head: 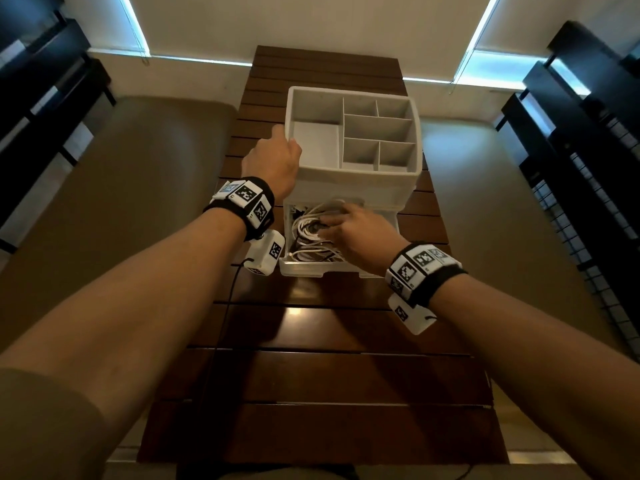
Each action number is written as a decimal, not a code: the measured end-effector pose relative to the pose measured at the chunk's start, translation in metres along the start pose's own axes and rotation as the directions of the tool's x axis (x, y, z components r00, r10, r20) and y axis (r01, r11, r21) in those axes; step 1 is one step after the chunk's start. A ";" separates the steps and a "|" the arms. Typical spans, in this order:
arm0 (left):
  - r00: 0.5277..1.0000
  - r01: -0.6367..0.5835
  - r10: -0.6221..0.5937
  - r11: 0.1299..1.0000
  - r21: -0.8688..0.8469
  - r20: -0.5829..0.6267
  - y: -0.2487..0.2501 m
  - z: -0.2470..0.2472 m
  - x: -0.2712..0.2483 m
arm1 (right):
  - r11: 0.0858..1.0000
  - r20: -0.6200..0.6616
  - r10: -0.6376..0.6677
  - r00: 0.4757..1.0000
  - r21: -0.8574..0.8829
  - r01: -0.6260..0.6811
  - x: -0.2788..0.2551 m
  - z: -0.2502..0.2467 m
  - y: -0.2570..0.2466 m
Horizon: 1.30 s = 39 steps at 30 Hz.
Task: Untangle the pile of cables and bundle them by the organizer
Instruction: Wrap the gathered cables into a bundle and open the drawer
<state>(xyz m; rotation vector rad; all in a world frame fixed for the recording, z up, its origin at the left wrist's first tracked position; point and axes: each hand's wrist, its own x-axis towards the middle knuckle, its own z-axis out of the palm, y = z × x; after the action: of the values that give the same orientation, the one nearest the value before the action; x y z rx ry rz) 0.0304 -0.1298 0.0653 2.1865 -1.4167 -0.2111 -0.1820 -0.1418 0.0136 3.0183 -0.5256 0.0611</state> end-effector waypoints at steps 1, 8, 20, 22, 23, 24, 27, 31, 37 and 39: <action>1.000 -0.002 0.002 1.000 0.002 -0.001 0.000 0.000 0.000 | 0.999 -0.081 0.035 0.996 0.034 -0.032 -0.001 -0.001 -0.001; 1.000 0.003 -0.003 1.000 0.005 -0.003 -0.002 -0.001 0.001 | 0.996 0.091 0.086 0.992 0.023 -0.088 -0.014 0.017 -0.001; 0.999 0.018 -0.016 0.999 -0.041 0.030 -0.004 -0.002 0.002 | 0.960 0.298 0.255 0.920 0.038 -0.278 0.014 0.015 0.001; 0.999 0.023 -0.022 0.999 -0.036 0.029 -0.001 -0.002 0.001 | 0.941 0.242 0.259 0.935 0.154 -0.300 0.007 0.013 0.001; 0.999 0.025 -0.024 0.999 -0.030 0.030 0.000 -0.002 0.001 | 0.927 0.199 0.263 0.944 0.218 -0.305 0.002 0.012 0.001; 0.999 0.022 -0.021 0.999 -0.023 0.033 0.001 -0.001 0.001 | 0.917 0.135 0.274 0.952 0.262 -0.301 -0.004 0.010 0.000; 0.999 0.017 -0.016 1.000 -0.024 0.035 0.000 0.002 0.002 | 0.940 -0.136 0.292 0.947 0.222 -0.258 -0.026 0.007 -0.010; 0.999 0.013 -0.013 1.000 -0.023 0.036 -0.002 0.003 0.003 | 0.980 -0.127 0.194 0.973 0.069 -0.187 -0.049 0.028 -0.027; 0.999 -0.015 0.019 0.997 -0.080 0.046 -0.006 0.002 0.007 | 0.967 0.046 0.240 0.970 0.073 -0.243 -0.039 0.033 -0.024; 0.999 -0.019 0.023 0.997 -0.080 0.049 -0.006 0.002 0.006 | 0.963 0.106 0.251 0.962 0.071 -0.259 -0.030 0.029 -0.020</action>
<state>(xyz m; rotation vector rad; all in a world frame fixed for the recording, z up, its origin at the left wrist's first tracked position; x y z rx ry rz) 0.0371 -0.1342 0.0619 2.1140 -1.4332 -0.3112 -0.2031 -0.1155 -0.0186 3.0256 -0.9428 -0.0492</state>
